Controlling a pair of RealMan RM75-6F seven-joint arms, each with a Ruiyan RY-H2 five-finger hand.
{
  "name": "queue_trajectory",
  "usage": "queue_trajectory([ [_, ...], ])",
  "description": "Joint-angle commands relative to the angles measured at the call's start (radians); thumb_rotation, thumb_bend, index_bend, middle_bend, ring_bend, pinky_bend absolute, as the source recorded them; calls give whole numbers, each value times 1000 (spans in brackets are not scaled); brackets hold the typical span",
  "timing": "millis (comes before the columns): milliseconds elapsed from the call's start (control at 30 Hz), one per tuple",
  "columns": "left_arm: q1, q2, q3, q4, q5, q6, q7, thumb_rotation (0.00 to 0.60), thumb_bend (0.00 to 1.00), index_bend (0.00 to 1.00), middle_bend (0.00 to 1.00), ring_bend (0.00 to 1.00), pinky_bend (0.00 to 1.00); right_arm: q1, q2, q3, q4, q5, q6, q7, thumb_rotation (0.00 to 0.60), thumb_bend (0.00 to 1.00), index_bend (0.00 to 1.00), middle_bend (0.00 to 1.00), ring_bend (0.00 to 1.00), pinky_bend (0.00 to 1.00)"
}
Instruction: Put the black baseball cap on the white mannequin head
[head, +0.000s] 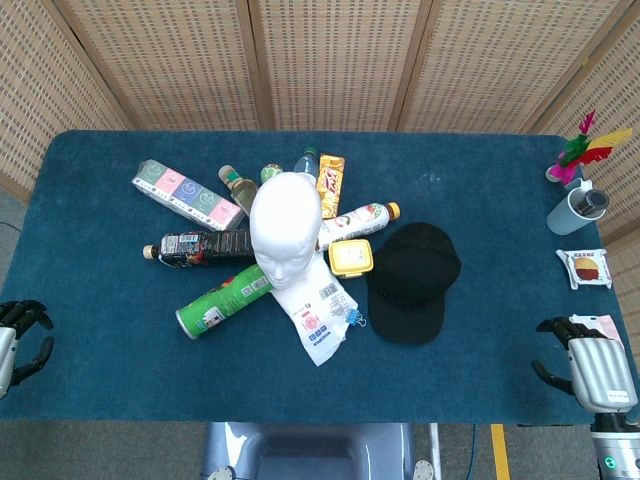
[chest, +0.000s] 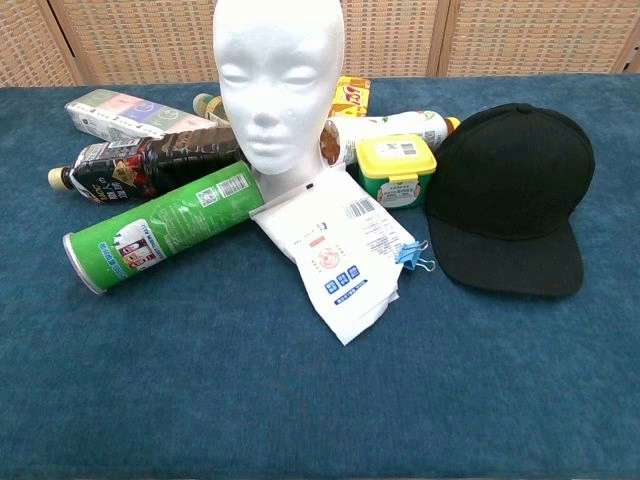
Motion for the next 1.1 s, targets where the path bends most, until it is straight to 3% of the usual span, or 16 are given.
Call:
queue_trajectory([
  [33,0,-1,1,0,-2,-4,0,600,374,478,356,285,313,1,-1,0,1,-1,-3,1,600,216,385,406,478,542],
  [700,9,29,-10,-5,15,30,-22,600,376,477,356,286,312,-2,10,-10,-10,-37,12,26,600,218,386,406,478,543],
  [1100,-2,58,-29,-14,2,24,-38,600,375,478,356,286,312,82,-34,11,-45,-95,-54,53,600,217,385,410,506,560],
])
